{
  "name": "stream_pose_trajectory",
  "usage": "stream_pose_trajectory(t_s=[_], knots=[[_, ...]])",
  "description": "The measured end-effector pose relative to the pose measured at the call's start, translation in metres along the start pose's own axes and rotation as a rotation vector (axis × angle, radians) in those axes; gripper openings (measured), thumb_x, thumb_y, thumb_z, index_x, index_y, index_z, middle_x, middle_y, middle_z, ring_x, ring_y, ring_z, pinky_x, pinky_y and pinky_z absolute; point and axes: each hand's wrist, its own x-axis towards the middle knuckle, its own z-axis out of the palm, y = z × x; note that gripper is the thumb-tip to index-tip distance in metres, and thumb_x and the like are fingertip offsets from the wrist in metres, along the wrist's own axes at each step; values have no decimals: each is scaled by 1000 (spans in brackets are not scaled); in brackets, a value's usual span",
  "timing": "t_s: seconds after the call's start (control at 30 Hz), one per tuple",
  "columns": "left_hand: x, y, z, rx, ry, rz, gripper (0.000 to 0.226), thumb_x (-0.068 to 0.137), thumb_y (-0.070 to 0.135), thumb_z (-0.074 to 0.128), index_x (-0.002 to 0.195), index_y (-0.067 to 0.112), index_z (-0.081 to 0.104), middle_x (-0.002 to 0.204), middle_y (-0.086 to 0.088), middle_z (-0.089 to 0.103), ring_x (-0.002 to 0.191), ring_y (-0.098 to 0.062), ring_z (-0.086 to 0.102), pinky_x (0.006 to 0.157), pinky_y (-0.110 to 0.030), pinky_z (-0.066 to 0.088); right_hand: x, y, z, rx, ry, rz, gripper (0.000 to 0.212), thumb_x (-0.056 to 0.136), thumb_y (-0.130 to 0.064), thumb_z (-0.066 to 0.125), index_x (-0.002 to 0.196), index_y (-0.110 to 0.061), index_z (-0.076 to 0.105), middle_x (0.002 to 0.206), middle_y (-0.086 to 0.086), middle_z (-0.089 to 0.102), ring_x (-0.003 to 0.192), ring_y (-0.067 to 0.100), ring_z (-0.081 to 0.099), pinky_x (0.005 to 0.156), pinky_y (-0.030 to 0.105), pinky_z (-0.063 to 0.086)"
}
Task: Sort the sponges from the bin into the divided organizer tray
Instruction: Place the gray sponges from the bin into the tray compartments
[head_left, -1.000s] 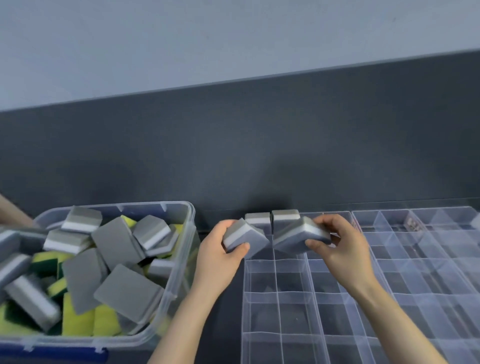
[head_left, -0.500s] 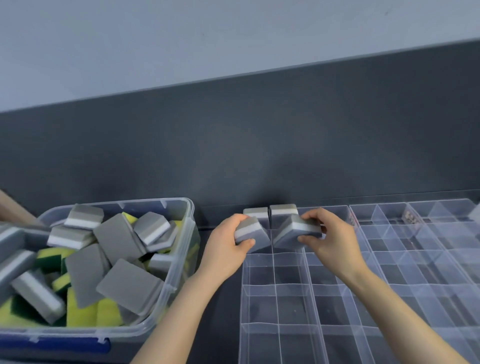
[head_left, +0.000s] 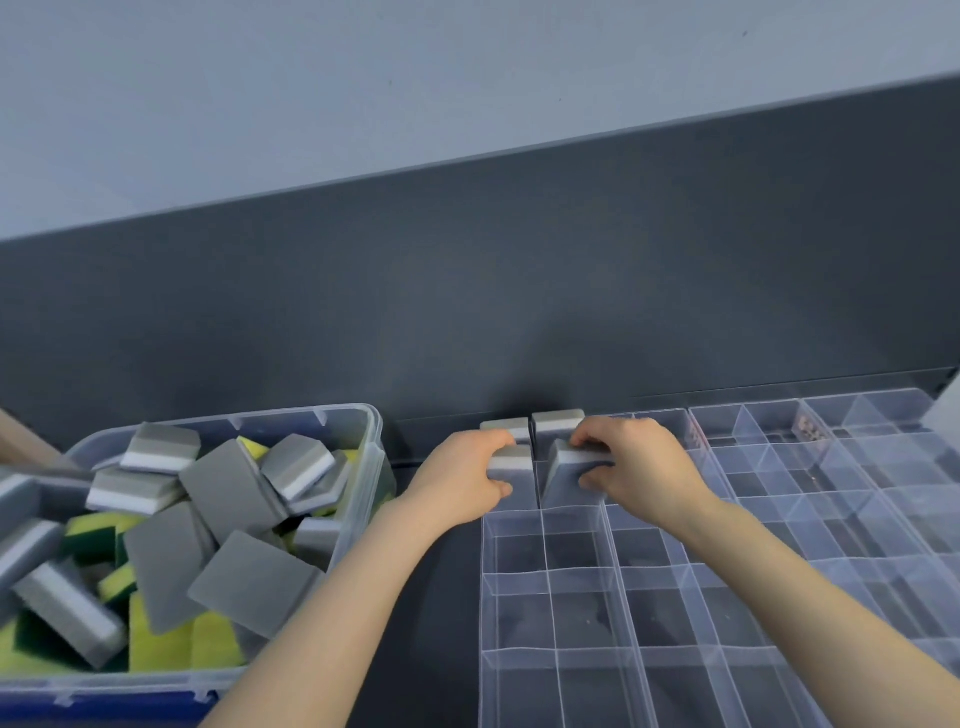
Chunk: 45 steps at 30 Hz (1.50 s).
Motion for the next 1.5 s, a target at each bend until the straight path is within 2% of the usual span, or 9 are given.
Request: stream_pose_trajectory(t_s=[0.27, 0.43, 0.6, 0.8, 0.9, 1.0, 1.13, 1.27, 1.5], knots=[[3, -6, 27, 5, 4, -80, 48, 86, 22, 65, 132, 25, 51, 132, 2, 55, 114, -21, 53, 84, -29, 46, 9, -6, 21, -121, -128, 25, 28, 75, -13, 61, 101, -23, 60, 94, 4, 64, 91, 27, 57, 63, 28, 40], [-7, -10, 46, -27, 138, -135, 41, 89, 21, 58, 128, 33, 49, 121, 7, 59, 102, -19, 56, 72, -27, 40, 2, 1, 39, -45, -33, 95, 27, 78, -10, 58, 100, -23, 60, 92, 3, 67, 87, 26, 58, 65, 30, 45], [-10, -13, 56, -171, 179, -179, 44, 91, 18, 56, 133, 30, 47, 127, 7, 56, 107, -18, 55, 79, -31, 48, -5, 7, 50, 28, 48, 140, 28, 82, -11, 59, 107, -25, 61, 95, 1, 68, 88, 23, 60, 64, 26, 39], [-9, -12, 48, -154, 133, -138, 46, 91, 16, 57, 132, 33, 46, 124, 8, 55, 99, -14, 54, 81, -33, 51, -7, 6, 48, 34, 37, 123, 35, 83, -12, 60, 116, -24, 58, 110, 0, 64, 101, 21, 57, 75, 29, 45], [-16, -10, 35, -117, 138, -75, 56, 84, 23, 67, 133, 38, 43, 130, 14, 50, 113, -12, 52, 85, -28, 47, -10, 1, 36, 42, -3, 92, 44, 81, -16, 65, 124, -23, 56, 121, -2, 60, 113, 19, 52, 88, 26, 43], [-33, -8, 19, -120, 246, -50, 65, 80, 34, 71, 137, 38, 39, 134, 15, 47, 118, -7, 49, 89, -26, 46, -18, -11, 22, 121, 109, 70, 45, 80, -18, 70, 123, -24, 59, 121, -5, 61, 115, 17, 51, 88, 22, 39], [-67, -11, -2, -136, 373, -47, 53, 82, 39, 68, 130, 38, 47, 125, 18, 55, 111, -1, 53, 89, -27, 49, -29, -48, 19, 224, 194, -12, 41, 80, -13, 71, 119, -23, 62, 119, -4, 64, 112, 18, 56, 90, 26, 43], [-100, -23, -23, -111, 430, -68, 40, 82, 41, 66, 120, 41, 55, 114, 23, 58, 104, 6, 53, 81, -18, 44, -31, -85, 31, 268, 171, -79, 38, 80, -12, 71, 115, -23, 65, 110, -6, 66, 104, 16, 60, 82, 22, 41], [-152, -71, -63, -144, 531, -152, 30, 81, 35, 68, 110, 41, 62, 101, 26, 61, 96, 7, 58, 84, -26, 51, -31, -129, 62, 321, 75, -114, 36, 82, -13, 69, 116, -25, 64, 114, -15, 64, 109, 10, 58, 92, 21, 42]])
